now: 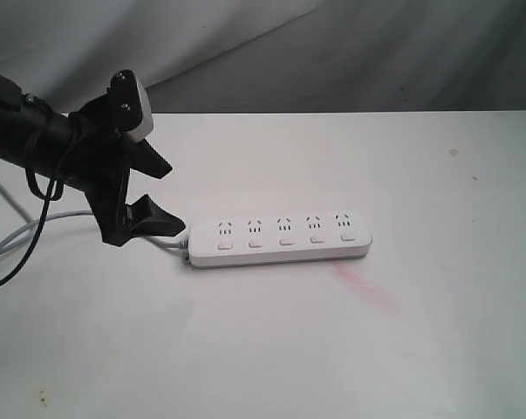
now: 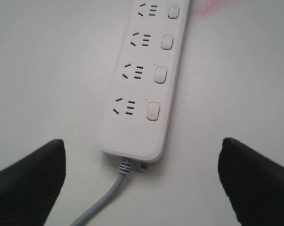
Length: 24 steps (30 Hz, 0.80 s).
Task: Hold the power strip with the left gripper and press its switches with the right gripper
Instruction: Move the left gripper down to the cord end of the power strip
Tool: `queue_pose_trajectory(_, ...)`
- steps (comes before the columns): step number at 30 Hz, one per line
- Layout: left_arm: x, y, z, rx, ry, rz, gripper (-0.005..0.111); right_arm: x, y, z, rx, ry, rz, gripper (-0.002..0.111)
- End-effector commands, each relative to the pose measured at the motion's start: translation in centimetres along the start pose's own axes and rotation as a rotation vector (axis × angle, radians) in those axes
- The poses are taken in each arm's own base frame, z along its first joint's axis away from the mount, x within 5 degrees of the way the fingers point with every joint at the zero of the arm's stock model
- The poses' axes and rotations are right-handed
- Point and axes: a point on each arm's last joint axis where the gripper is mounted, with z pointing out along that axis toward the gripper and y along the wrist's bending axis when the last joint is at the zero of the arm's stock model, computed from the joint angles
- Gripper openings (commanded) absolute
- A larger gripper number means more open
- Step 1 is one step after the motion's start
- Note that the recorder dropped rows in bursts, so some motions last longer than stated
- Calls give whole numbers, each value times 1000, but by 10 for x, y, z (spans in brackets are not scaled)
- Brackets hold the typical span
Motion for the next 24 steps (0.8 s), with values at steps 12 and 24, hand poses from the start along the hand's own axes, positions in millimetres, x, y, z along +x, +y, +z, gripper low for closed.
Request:
queue_pose_trajectory(12, -1, 6, 31, 41, -176, -10, 83, -2, 0, 0, -2, -6, 9, 0)
queue_pose_trajectory(24, 15, 11, 54, 33, -141, 3, 85, -2, 0, 0, -2, -6, 9, 0)
